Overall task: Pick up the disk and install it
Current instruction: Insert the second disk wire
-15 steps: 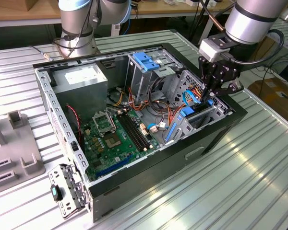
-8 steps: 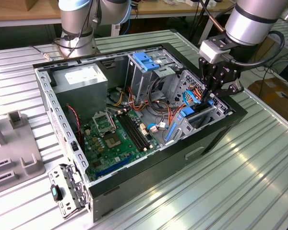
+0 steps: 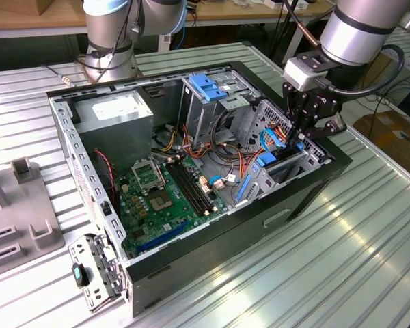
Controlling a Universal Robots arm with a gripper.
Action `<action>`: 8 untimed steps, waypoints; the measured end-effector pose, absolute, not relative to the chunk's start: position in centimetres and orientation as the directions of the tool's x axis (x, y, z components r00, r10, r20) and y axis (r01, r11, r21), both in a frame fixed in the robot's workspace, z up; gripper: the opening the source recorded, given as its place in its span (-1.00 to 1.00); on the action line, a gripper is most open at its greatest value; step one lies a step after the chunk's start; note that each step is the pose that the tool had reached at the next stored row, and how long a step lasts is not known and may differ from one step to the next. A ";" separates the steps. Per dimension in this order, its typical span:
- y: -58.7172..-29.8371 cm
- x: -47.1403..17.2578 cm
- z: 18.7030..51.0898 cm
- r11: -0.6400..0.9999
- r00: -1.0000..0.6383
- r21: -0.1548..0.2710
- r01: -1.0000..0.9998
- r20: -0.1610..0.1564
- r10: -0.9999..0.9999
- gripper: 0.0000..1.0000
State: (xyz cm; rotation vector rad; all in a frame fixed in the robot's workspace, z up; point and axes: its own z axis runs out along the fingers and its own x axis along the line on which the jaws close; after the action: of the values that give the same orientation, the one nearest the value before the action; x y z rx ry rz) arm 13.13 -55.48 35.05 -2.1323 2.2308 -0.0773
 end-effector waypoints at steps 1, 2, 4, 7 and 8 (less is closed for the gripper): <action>-55.5 13.1 35.1 0.045 -0.045 -0.074 -0.996 -0.005 -0.999 -0.66; -55.5 13.1 35.0 0.045 -0.045 -0.074 -0.996 -0.005 -0.999 -0.66; -55.5 13.1 35.0 0.045 -0.045 -0.074 -0.996 -0.006 -0.999 -0.66; -55.5 13.1 35.0 0.045 -0.045 -0.074 -0.996 -0.005 -0.999 -0.66; -55.5 13.1 34.9 0.045 -0.045 -0.074 -0.996 -0.006 -0.999 -0.66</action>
State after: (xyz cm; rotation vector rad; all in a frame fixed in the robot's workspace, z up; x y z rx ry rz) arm 13.11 -55.48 34.94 -2.1320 2.2305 -0.0766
